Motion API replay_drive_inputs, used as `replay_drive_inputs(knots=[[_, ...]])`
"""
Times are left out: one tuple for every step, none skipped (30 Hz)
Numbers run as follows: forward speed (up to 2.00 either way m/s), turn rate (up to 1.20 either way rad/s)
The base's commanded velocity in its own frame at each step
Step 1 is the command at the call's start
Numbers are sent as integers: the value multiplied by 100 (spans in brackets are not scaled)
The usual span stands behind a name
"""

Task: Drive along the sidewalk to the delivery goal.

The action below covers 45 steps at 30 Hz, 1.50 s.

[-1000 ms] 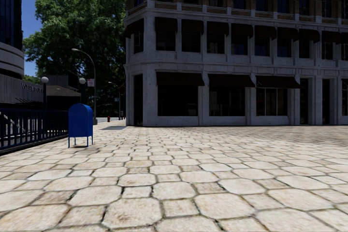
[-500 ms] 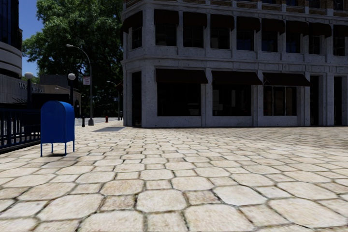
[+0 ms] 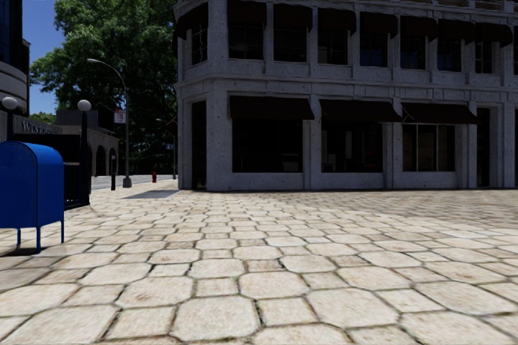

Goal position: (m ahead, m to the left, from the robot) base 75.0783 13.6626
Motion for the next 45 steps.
replay_drive_inputs(knots=[[200, 0], [200, 0], [200, 0], [200, 0], [200, 0], [200, 0], [200, 0], [200, 0], [200, 0], [200, 0], [200, 0], [200, 0], [200, 0], [200, 0], [200, 0], [200, 0], [200, 0], [200, 0], [200, 0], [200, 0], [200, 0], [200, 0], [200, 0], [200, 0], [200, 0], [200, 0], [200, 0], [200, 0], [200, 0], [200, 0], [200, 0], [200, 0], [200, 0], [200, 44], [200, 116], [200, 120], [200, 120], [200, 120], [200, 120], [200, 120], [200, 120], [200, 120], [200, 120], [200, 120], [200, 120]])
